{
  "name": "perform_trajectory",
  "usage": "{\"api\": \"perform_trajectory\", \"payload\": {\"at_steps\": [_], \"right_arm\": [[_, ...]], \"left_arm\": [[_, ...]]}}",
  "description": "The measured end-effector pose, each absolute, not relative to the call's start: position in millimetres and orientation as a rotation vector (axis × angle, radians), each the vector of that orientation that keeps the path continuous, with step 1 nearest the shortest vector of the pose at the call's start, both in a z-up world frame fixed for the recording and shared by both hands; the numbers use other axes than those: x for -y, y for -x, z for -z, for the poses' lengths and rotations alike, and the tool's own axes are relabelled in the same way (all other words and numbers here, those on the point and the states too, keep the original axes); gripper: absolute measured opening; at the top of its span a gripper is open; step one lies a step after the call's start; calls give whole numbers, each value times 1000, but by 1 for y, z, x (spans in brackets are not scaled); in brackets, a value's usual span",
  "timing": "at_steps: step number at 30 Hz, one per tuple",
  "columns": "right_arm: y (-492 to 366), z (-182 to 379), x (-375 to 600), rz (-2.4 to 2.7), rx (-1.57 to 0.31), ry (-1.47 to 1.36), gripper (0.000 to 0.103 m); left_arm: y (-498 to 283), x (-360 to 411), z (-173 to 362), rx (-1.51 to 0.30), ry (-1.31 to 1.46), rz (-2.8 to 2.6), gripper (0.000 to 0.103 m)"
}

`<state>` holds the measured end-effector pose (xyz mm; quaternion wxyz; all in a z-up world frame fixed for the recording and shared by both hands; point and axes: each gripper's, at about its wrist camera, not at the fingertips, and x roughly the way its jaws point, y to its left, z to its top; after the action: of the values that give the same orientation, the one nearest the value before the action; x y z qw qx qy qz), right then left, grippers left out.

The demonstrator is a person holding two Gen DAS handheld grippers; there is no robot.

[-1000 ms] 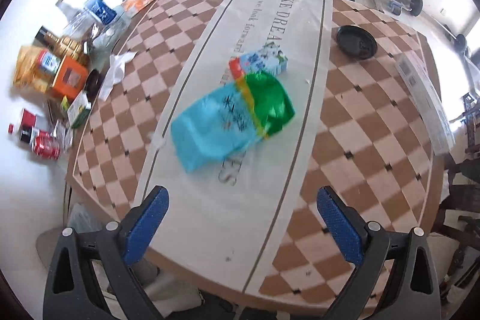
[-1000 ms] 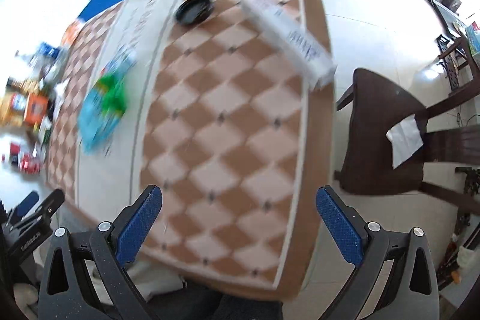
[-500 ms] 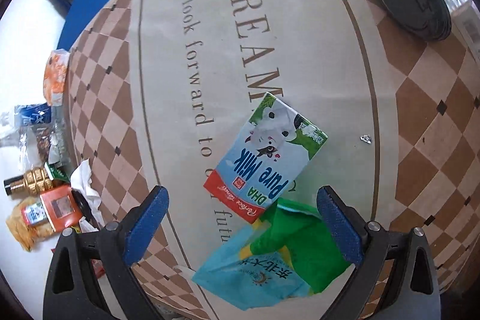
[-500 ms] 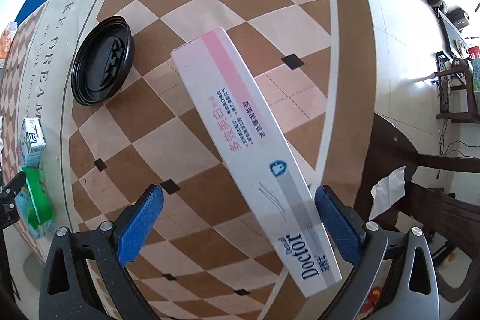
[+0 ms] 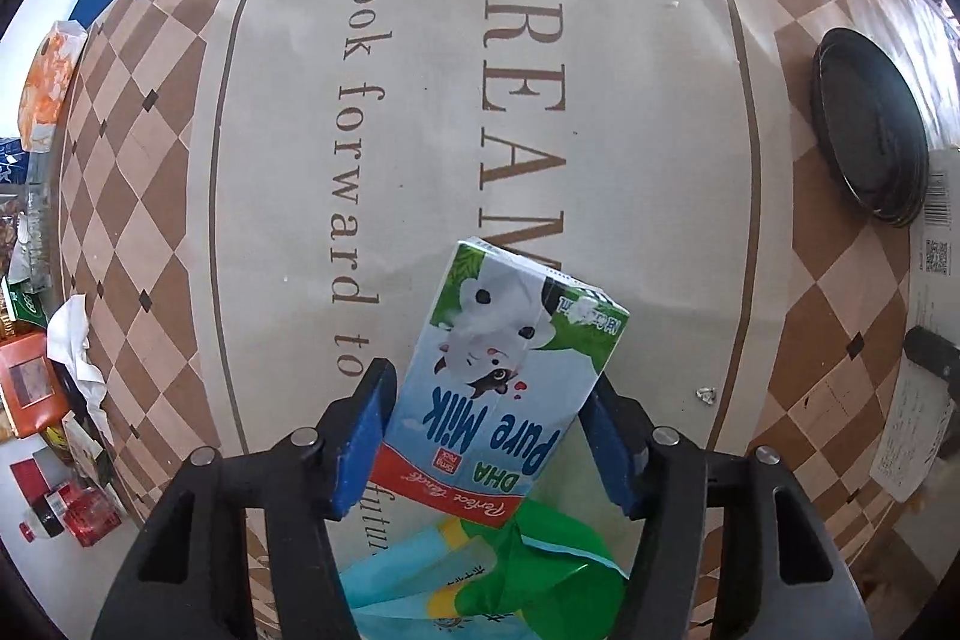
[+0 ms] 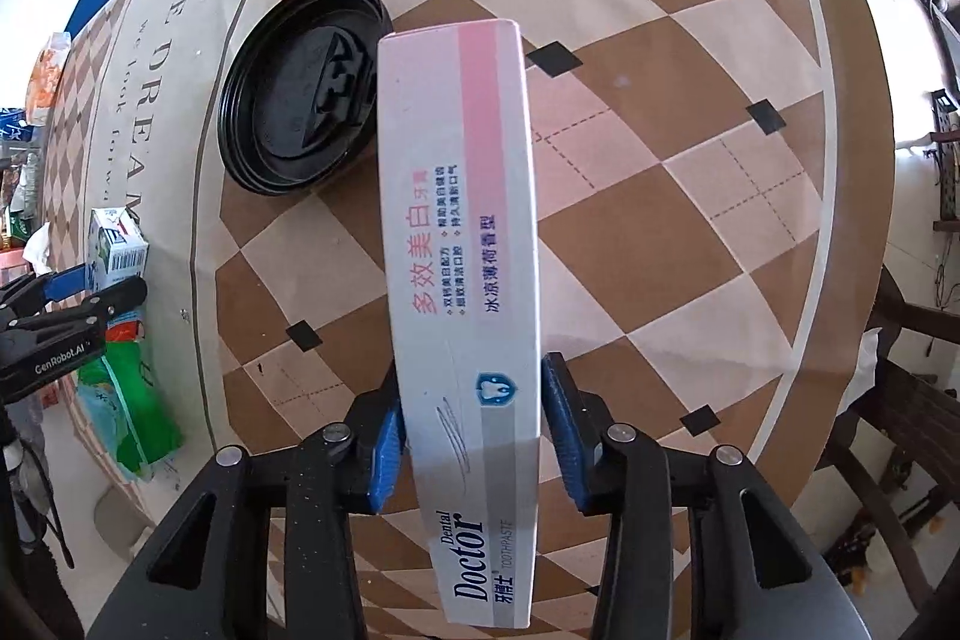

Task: Collect trash
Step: 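Grasp the Pure Milk carton with left tool while right tool grasps Doctor toothpaste box, then carry the milk carton and toothpaste box over the white bin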

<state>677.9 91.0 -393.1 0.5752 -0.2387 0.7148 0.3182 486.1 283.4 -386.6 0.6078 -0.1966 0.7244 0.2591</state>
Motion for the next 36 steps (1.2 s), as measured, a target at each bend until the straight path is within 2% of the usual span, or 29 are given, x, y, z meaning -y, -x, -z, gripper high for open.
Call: {"api": "perform_trajectory", "payload": {"at_steps": [4,7,12,19,30,36], "right_arm": [[-670,392,-98,-748,-1631,620,48],[-659,388,-98,-727,-1577,654,37],[-651,379,-91,-739,-1554,609,36],[-631,337,-80,-780,-1475,539,36],[-551,245,-7,-864,-1330,448,36],[-471,219,51,-860,-1281,391,36]], "left_arm": [[-487,-282,381,-1651,423,-638,55],[-488,-277,369,-1621,396,-678,54],[-495,-270,332,-1530,378,-751,53],[-474,-238,272,-1345,460,-772,53],[-349,-151,203,-1078,585,-780,53],[-270,-88,190,-1032,584,-740,53]]}}
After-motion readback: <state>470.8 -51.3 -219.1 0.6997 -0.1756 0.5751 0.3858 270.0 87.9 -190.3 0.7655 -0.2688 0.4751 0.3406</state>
